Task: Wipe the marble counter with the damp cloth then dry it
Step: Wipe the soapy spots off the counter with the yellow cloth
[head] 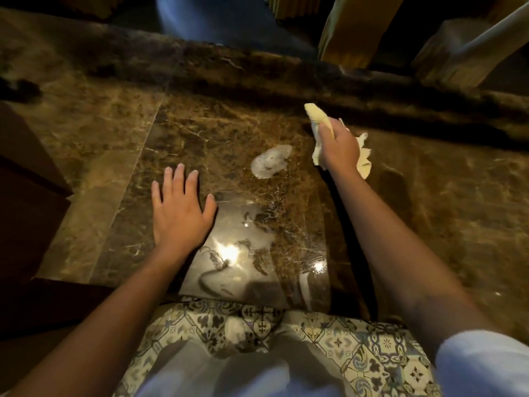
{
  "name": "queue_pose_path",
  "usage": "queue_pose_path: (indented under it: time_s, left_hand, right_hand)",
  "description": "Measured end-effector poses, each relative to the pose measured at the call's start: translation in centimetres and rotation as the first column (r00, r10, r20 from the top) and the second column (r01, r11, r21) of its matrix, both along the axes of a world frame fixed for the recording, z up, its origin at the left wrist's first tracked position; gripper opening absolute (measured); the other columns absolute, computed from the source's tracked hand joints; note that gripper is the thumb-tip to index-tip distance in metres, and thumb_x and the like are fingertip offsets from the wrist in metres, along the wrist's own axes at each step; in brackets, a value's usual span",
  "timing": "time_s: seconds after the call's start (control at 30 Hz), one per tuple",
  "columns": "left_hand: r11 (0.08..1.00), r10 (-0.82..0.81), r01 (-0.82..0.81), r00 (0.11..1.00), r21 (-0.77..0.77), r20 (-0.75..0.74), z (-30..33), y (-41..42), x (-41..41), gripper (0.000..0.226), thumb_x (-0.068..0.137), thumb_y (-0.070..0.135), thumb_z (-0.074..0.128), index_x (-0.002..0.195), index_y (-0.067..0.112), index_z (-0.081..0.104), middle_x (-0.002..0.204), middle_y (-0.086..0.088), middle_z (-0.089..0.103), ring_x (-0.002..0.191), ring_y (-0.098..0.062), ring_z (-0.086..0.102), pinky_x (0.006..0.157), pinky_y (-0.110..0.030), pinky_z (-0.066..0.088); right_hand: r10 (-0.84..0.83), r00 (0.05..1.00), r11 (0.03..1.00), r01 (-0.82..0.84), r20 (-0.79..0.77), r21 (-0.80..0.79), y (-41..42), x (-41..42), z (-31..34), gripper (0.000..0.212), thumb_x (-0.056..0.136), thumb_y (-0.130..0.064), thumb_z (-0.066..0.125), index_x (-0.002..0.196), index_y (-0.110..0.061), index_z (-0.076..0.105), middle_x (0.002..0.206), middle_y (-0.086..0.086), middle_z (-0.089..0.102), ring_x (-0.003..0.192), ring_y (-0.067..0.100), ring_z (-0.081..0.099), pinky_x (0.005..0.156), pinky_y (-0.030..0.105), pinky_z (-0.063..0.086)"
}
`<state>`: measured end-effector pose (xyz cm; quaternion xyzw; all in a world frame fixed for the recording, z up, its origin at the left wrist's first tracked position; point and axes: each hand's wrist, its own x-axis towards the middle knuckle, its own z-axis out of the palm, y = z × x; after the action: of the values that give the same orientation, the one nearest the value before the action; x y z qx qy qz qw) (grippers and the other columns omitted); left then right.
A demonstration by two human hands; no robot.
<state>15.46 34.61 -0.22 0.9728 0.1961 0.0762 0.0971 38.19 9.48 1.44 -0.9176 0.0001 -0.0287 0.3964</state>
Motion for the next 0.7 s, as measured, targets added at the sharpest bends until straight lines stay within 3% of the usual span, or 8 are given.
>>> queue_pose_path:
  time_s: [0.13, 0.27, 0.5, 0.7]
  left_hand:
    - [1.000, -0.003, 0.003, 1.000, 0.009, -0.022, -0.1, 0.1, -0.3, 0.068, 0.099, 0.049, 0.039, 0.154, 0.010, 0.042, 0.166, -0.019, 0.032, 0.157, -0.036, 0.021, 0.126, -0.058, 0.014]
    - [1.000, -0.011, 0.011, 1.000, -0.003, -0.017, -0.1, 0.1, 0.0, 0.064, 0.101, 0.046, 0.046, 0.154, 0.010, 0.042, 0.167, -0.018, 0.031, 0.158, -0.036, 0.020, 0.126, -0.058, 0.013]
    - [1.000, -0.002, 0.002, 1.000, -0.029, -0.021, 0.2, 0.0, -0.1, 0.065, 0.102, 0.047, 0.044, 0.156, 0.011, 0.039, 0.168, -0.017, 0.029, 0.159, -0.034, 0.016, 0.127, -0.057, 0.011]
    - [0.999, -0.009, 0.008, 1.000, -0.048, -0.027, 0.3, 0.0, -0.2, 0.066, 0.102, 0.048, 0.043, 0.157, 0.012, 0.038, 0.170, -0.016, 0.026, 0.160, -0.033, 0.014, 0.128, -0.056, 0.009]
  right_hand:
    - [0.351, 0.936, 0.928, -0.352, -0.030, -0.125, 4.9, -0.3, -0.2, 0.046, 0.096, -0.041, 0.046, 0.136, -0.031, 0.066, 0.151, 0.006, 0.056, 0.149, 0.022, 0.038, 0.117, 0.043, 0.031]
    - [0.569, 0.819, 0.779, -0.566, -0.072, -0.271, 6.9, -2.1, 0.1, 0.052, 0.095, -0.045, 0.037, 0.135, -0.030, 0.067, 0.155, -0.002, 0.052, 0.153, 0.020, 0.030, 0.125, 0.043, 0.015]
    - [0.745, 0.665, 0.628, -0.728, -0.058, -0.276, 4.2, -8.3, 0.7, 0.043, 0.098, -0.055, 0.051, 0.132, -0.035, 0.069, 0.154, -0.002, 0.054, 0.153, 0.019, 0.032, 0.126, 0.048, 0.013]
    - [0.777, 0.629, 0.600, -0.728, 0.025, -0.332, 0.6, -14.8, 0.0, 0.034, 0.094, -0.040, 0.065, 0.127, -0.032, 0.072, 0.147, -0.002, 0.061, 0.148, 0.022, 0.041, 0.125, 0.052, 0.022]
